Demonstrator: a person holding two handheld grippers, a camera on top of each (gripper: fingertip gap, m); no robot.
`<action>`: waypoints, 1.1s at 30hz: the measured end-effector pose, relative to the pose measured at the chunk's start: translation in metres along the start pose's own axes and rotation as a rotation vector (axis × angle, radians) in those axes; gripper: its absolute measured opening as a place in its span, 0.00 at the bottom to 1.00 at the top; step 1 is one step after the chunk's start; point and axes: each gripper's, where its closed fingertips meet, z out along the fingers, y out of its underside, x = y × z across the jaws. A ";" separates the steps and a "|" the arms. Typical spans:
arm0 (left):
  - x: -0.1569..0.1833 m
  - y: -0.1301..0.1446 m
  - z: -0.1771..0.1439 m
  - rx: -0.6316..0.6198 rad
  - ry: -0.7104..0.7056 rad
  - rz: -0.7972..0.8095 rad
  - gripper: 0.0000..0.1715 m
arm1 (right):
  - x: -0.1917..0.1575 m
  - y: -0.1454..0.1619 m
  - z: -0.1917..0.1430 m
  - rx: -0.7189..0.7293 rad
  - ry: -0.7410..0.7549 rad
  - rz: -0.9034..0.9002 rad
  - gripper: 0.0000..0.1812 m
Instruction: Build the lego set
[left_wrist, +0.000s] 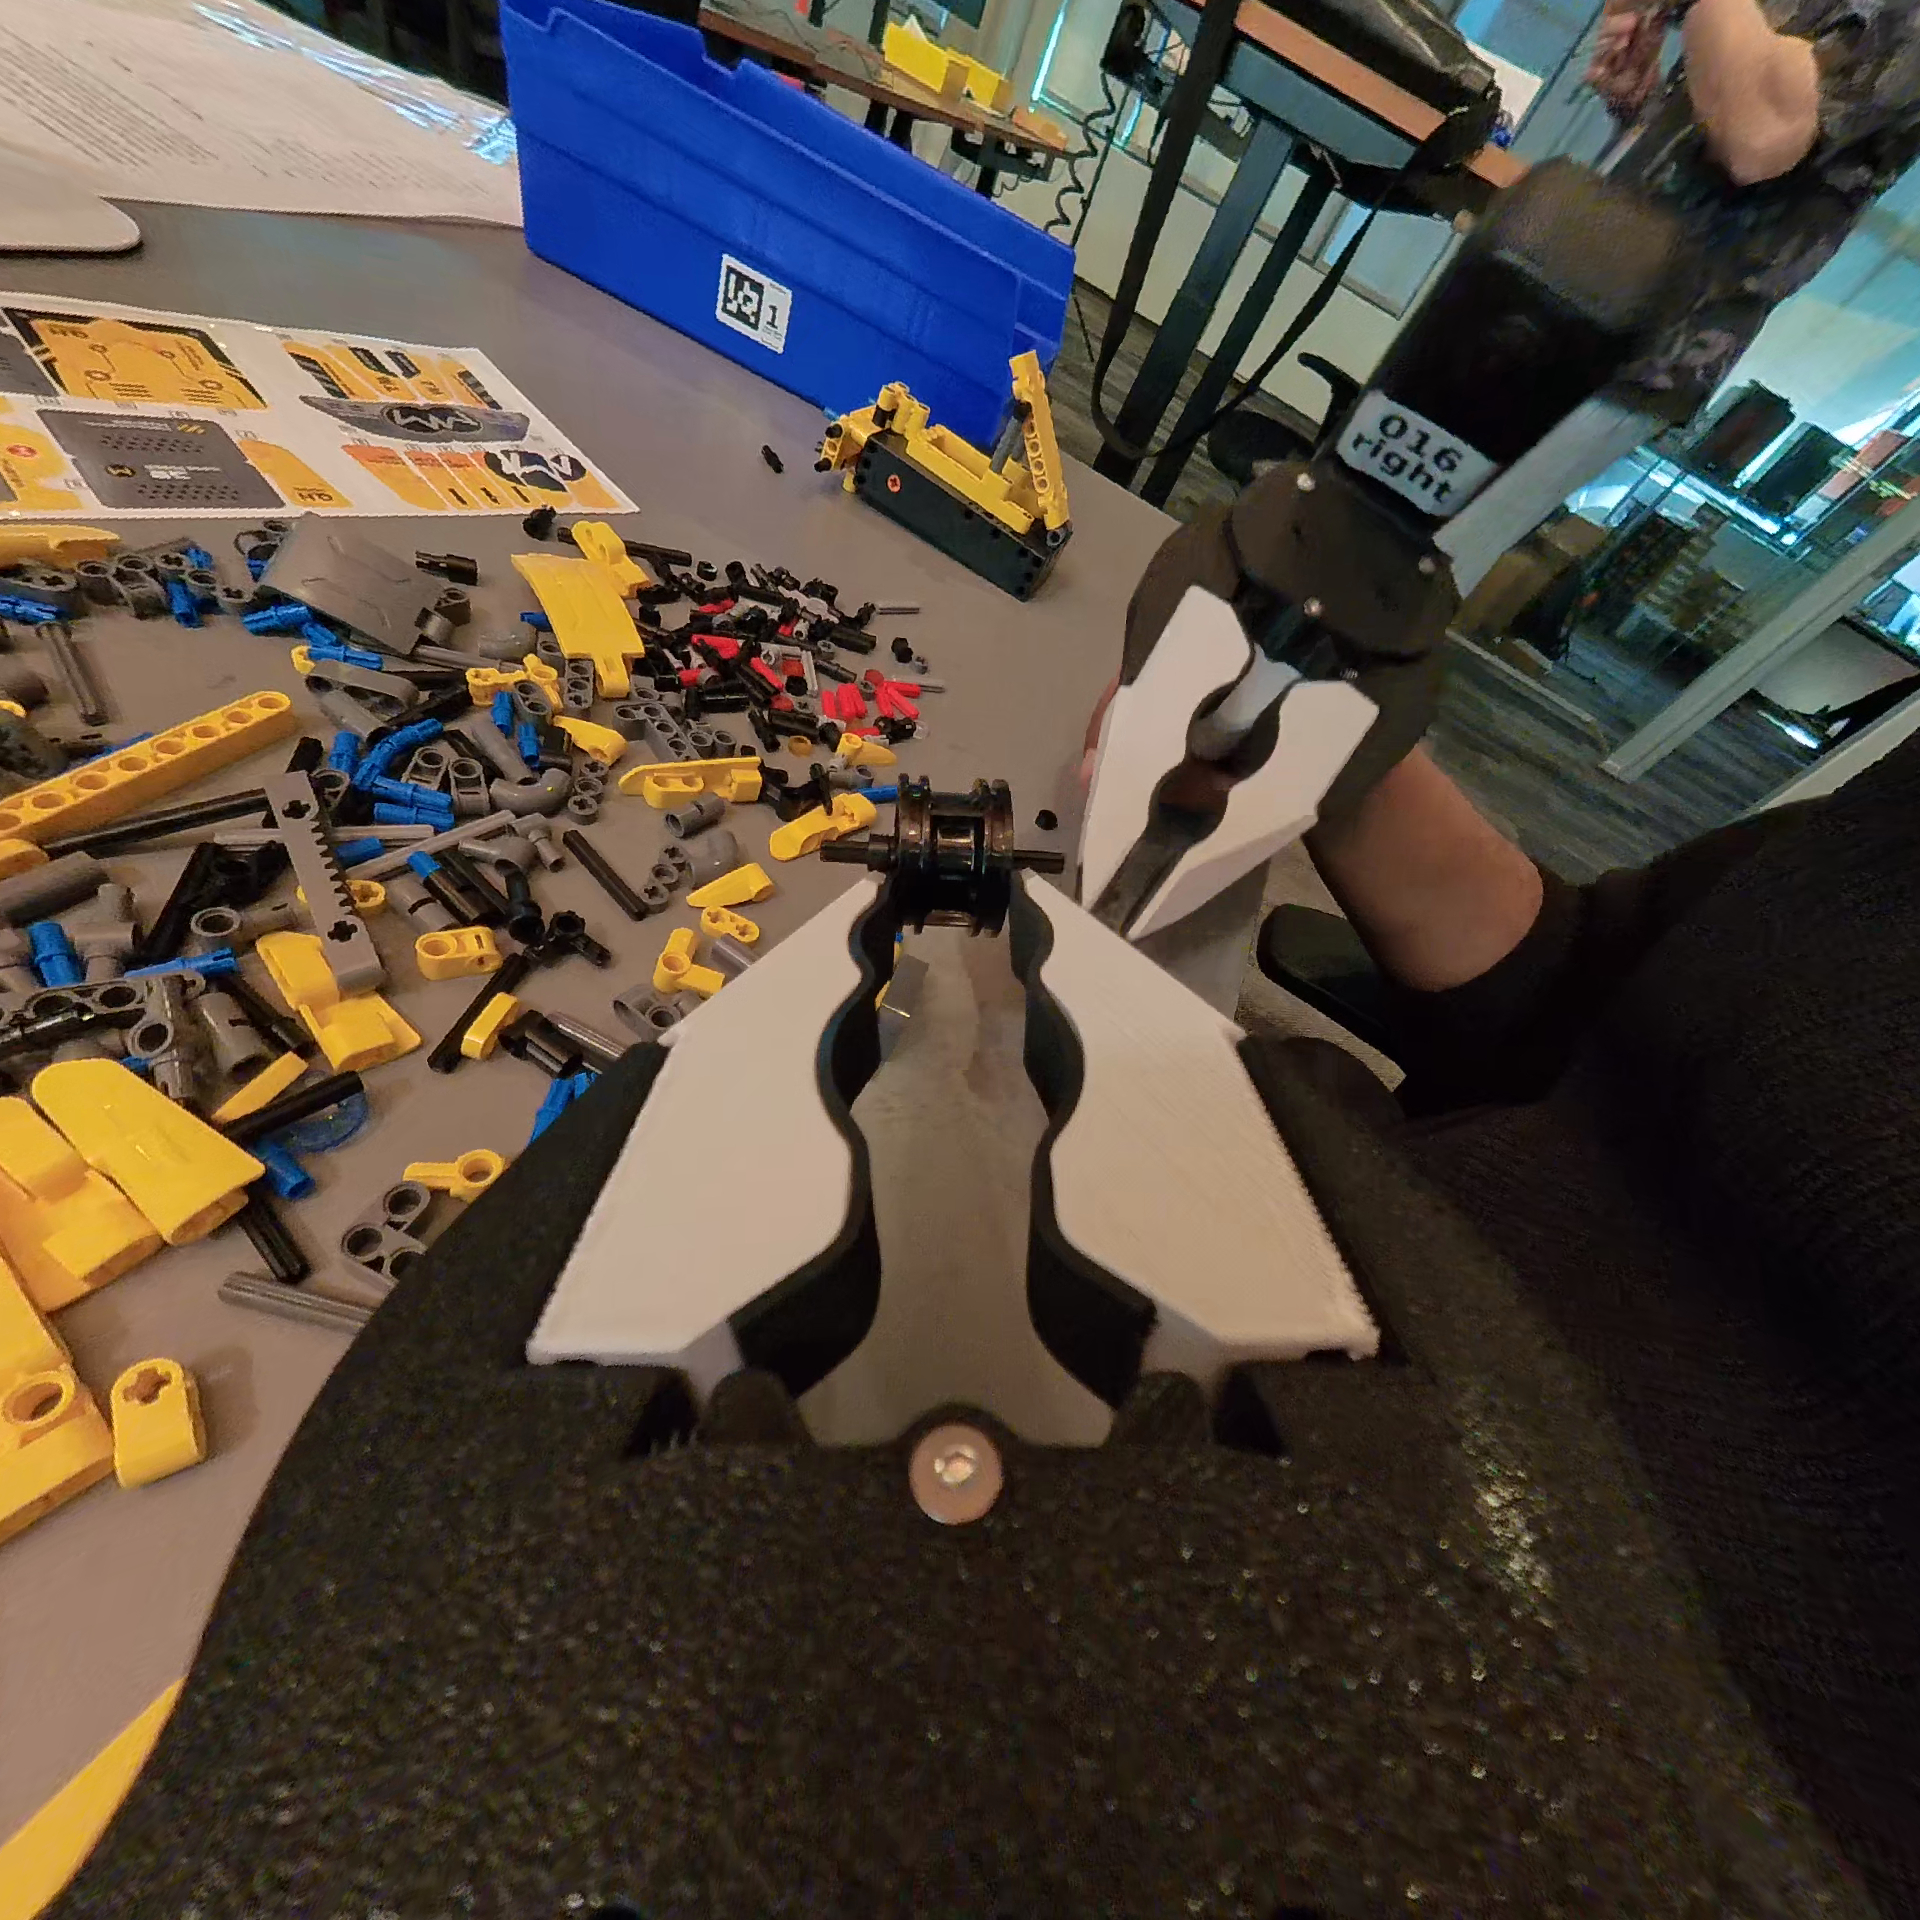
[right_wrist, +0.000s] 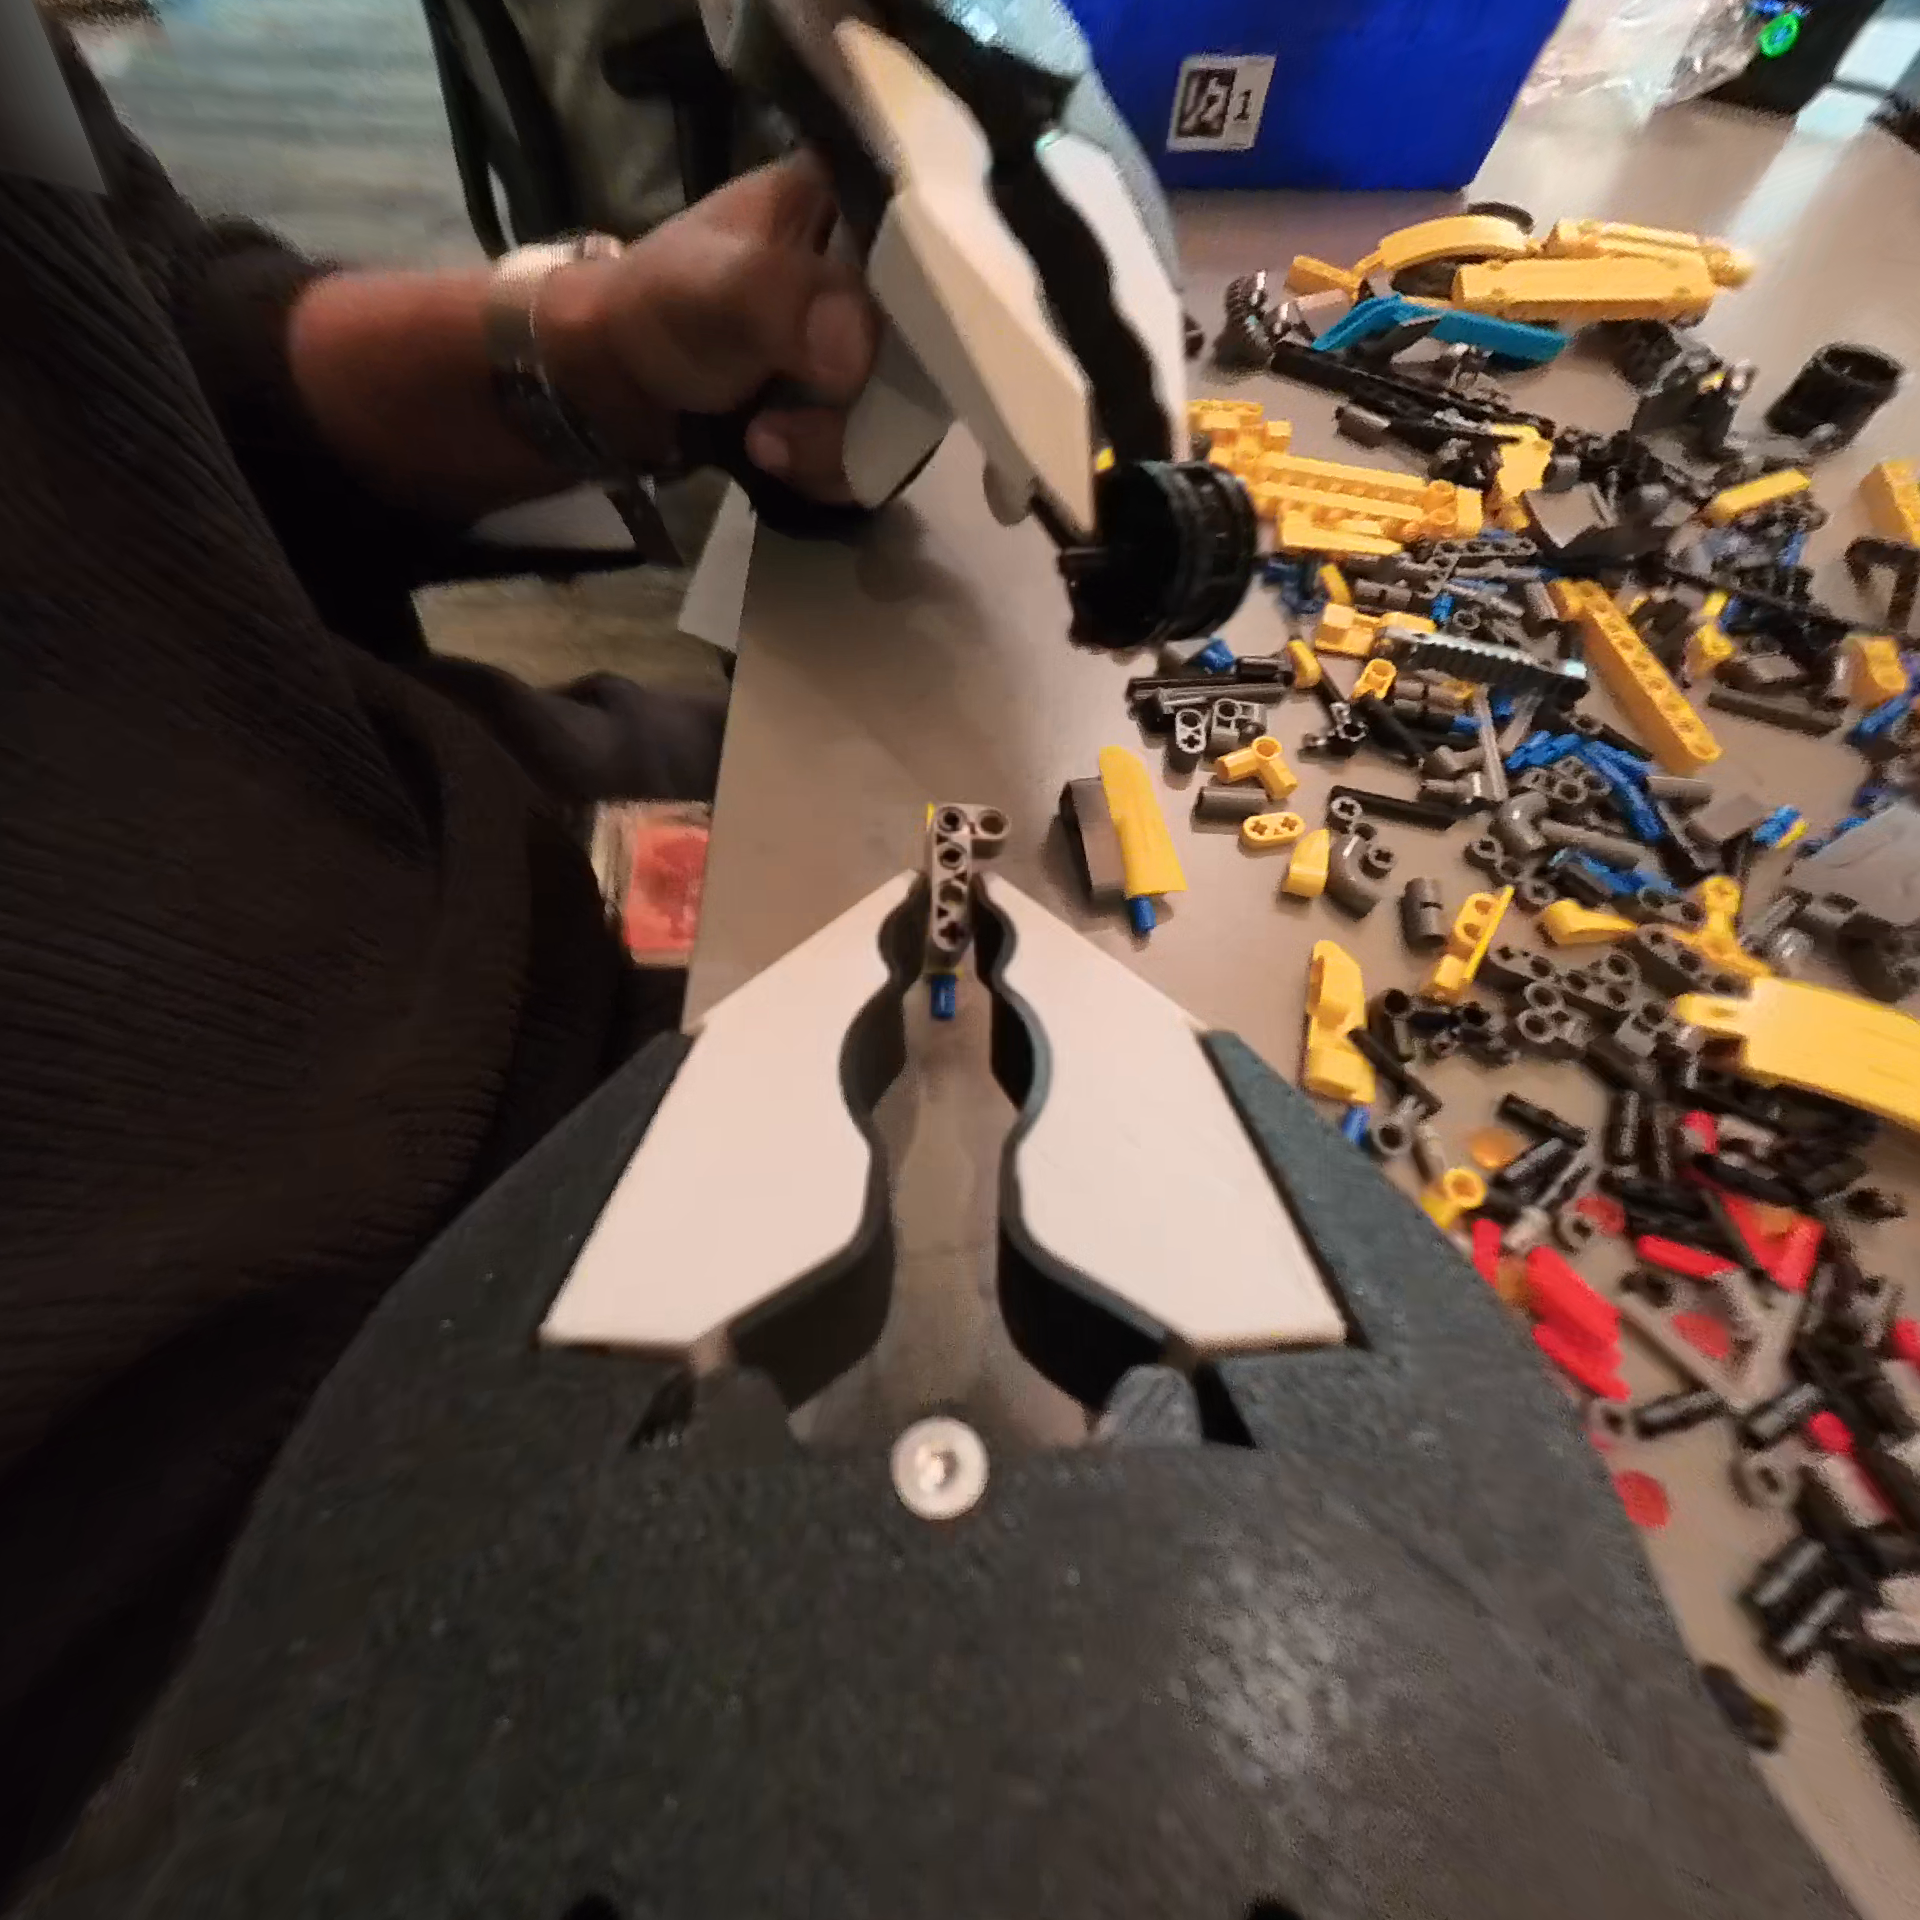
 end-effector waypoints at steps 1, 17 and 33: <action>0.000 0.000 0.000 -0.002 -0.001 0.001 0.12 | 0.000 -0.002 -0.002 0.015 -0.023 0.072 0.04; 0.000 -0.001 0.000 0.004 0.008 -0.011 0.12 | 0.008 0.018 -0.004 -0.084 -0.020 0.337 0.13; 0.000 0.000 0.000 0.005 0.009 -0.013 0.12 | -0.025 0.002 0.004 -0.078 -0.039 -0.100 0.00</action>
